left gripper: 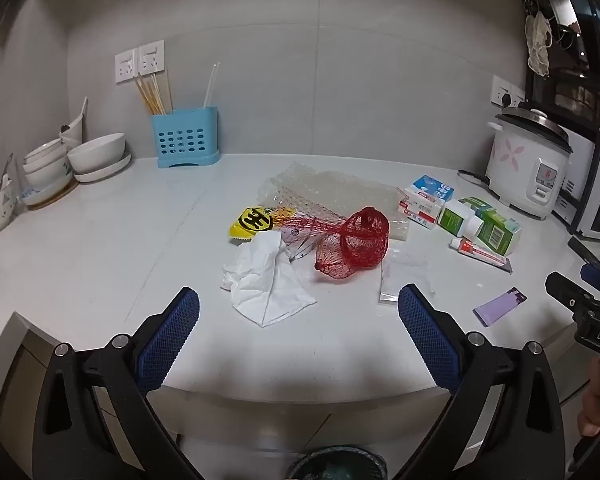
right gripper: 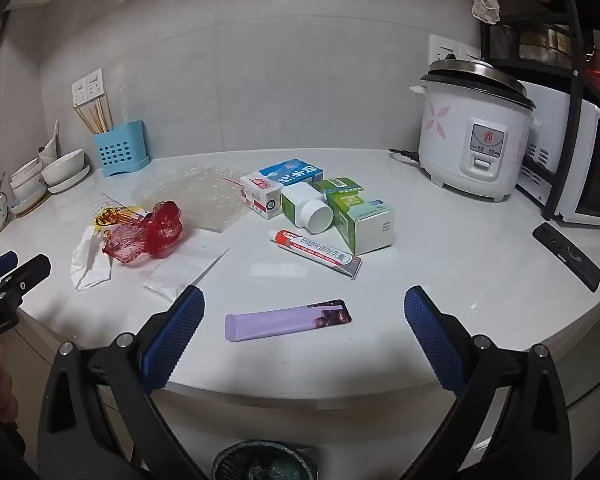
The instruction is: Collect trash
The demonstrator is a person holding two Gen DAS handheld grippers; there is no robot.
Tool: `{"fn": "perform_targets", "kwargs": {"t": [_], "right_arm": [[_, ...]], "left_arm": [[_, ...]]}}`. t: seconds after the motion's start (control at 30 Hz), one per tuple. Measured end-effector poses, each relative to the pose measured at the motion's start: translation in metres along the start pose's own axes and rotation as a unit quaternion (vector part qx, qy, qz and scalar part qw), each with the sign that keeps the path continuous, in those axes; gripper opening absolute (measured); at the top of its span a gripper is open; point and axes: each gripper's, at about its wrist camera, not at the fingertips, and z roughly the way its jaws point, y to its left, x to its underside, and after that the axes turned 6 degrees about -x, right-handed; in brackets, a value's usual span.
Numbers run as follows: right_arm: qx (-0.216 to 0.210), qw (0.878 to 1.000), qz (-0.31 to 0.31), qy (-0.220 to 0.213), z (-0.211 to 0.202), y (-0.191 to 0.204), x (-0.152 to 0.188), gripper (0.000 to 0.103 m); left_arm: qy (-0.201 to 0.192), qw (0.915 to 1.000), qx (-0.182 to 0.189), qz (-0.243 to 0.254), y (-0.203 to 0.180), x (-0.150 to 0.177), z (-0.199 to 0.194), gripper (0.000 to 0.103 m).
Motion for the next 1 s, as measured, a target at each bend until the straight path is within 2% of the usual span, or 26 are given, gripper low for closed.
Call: {"fn": "perform_targets", "kwargs": {"t": [0.23,0.3,0.7,1.0], "right_arm": [[0.009,1.0,-0.014,0.002,0.002,0.0,0.0,0.096],[0.002,1.0,-0.001,0.003,-0.003,-0.009,0.002,0.096],[0.002,1.0,0.001,0.009,0.0,-0.005,-0.001,0.096],[0.007,1.0,-0.004,0.014,0.0,-0.002,0.003,0.096]], "left_arm": [[-0.008,0.9999,0.005,-0.014,0.002,0.001,-0.003,0.097],[-0.007,0.9999,0.002,-0.012,0.001,-0.002,-0.004,0.097],[-0.009,0.9999,-0.009,-0.003,0.0,-0.002,-0.003,0.097],[-0.001,1.0,-0.002,0.003,-0.003,0.001,0.0,0.097]]}}
